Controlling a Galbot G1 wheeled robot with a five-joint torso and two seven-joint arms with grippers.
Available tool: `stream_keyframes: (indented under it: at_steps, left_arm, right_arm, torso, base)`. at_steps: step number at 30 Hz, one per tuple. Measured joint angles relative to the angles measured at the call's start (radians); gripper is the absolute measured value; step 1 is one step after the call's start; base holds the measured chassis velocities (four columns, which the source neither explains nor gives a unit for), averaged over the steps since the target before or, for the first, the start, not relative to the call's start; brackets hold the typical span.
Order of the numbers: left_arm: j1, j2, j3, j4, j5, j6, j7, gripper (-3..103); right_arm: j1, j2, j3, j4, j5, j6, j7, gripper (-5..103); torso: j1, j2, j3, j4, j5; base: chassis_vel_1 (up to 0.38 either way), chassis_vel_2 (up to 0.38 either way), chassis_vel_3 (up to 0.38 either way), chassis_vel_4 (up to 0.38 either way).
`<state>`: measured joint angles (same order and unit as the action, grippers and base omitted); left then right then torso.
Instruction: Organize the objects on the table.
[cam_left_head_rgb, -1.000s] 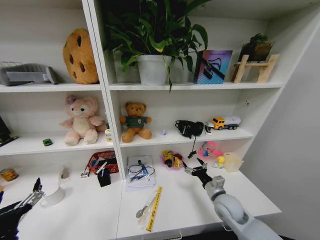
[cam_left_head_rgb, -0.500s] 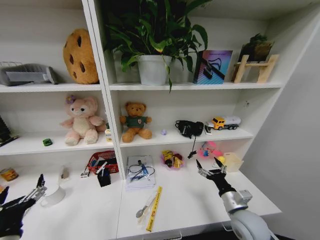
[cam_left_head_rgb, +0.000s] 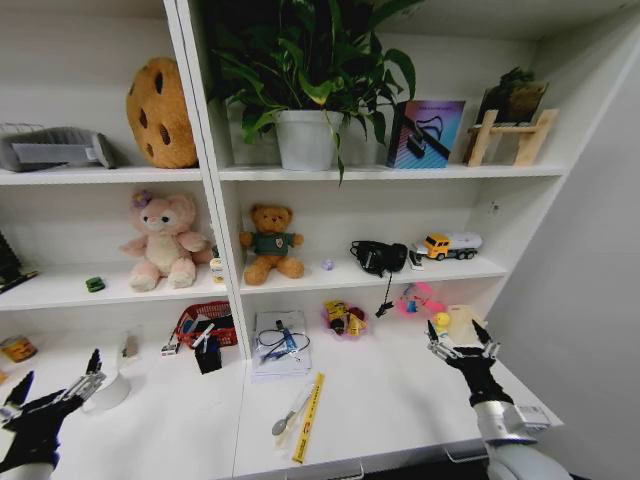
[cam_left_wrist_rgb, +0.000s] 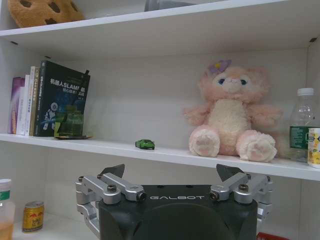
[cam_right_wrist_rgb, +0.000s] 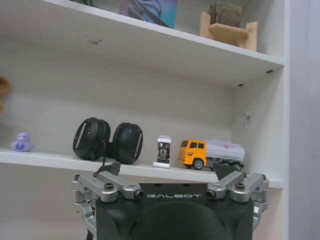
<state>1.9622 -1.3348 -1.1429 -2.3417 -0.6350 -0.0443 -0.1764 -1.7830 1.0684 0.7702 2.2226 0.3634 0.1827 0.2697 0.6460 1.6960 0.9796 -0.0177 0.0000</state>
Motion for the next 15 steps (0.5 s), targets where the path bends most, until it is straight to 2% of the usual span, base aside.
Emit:
stream_keyframes:
  at_steps: [8,15]
  left_arm:
    - [-0.034,0.035,0.054,0.011,0.034,0.045,-0.02,100]
    - [-0.046,0.047,0.068,0.011,0.04,0.063,-0.03,100]
  right_arm:
    - [-0.043,0.094,0.055,0.006,-0.039,0.038,0.011,100]
    - [-0.064,0.111,0.072,0.01,-0.038,0.077,-0.009,100]
  torso:
    - [0.0,0.0,0.0,-0.0001,0.0]
    - [0.0,0.0,0.0,-0.0001,-0.0001]
  base:
    - [0.0,0.0,0.0,0.0]
    - [0.0,0.0,0.0,0.0]
